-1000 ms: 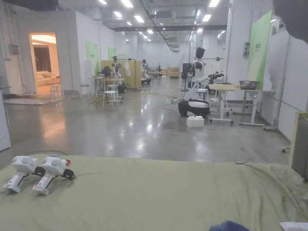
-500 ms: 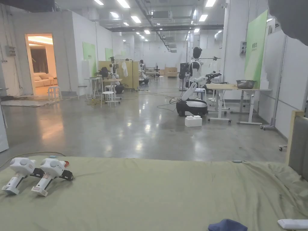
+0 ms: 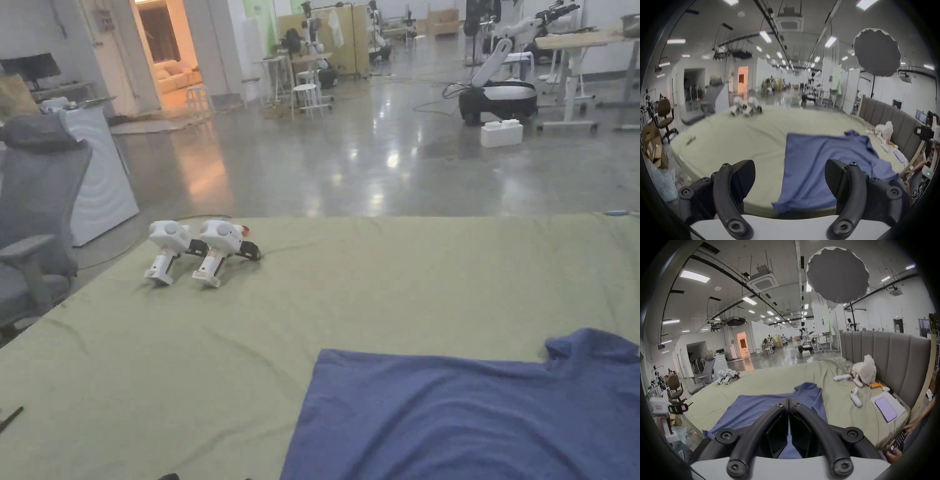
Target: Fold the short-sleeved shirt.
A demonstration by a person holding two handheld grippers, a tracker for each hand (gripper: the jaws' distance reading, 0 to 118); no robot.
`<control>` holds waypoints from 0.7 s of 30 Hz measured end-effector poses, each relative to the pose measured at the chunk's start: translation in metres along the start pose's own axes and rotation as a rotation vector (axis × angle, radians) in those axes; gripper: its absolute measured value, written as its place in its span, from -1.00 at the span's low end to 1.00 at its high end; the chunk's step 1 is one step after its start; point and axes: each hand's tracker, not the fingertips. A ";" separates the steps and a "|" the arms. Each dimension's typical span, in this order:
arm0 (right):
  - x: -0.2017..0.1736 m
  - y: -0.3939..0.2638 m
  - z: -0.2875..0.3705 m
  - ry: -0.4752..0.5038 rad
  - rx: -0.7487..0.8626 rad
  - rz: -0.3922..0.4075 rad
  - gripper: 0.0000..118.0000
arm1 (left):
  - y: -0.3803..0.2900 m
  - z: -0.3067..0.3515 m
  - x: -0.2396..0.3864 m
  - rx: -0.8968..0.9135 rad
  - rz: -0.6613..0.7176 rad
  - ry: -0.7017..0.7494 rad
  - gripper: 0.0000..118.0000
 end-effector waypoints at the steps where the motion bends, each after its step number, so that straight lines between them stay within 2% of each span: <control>1: 0.001 -0.003 -0.001 -0.006 -0.015 -0.004 -1.00 | -0.012 -0.006 -0.007 -0.041 0.025 -0.013 0.55; 7: 0.007 -0.014 0.000 -0.013 -0.076 -0.021 -1.00 | -0.064 -0.044 -0.033 -0.214 0.082 -0.047 0.49; 13: 0.008 -0.014 0.000 -0.026 -0.111 -0.060 -1.00 | -0.077 -0.075 -0.032 -0.316 0.079 -0.057 0.36; 17: 0.011 -0.016 0.004 -0.040 -0.118 -0.065 -1.00 | -0.083 -0.090 -0.027 -0.369 0.059 -0.072 0.17; 19: 0.014 -0.018 0.006 -0.052 -0.123 -0.070 -1.00 | -0.088 -0.096 -0.022 -0.408 0.038 -0.067 -0.03; 21: 0.017 -0.020 0.008 -0.064 -0.132 -0.076 -1.00 | -0.088 -0.095 -0.015 -0.391 -0.057 -0.045 -0.24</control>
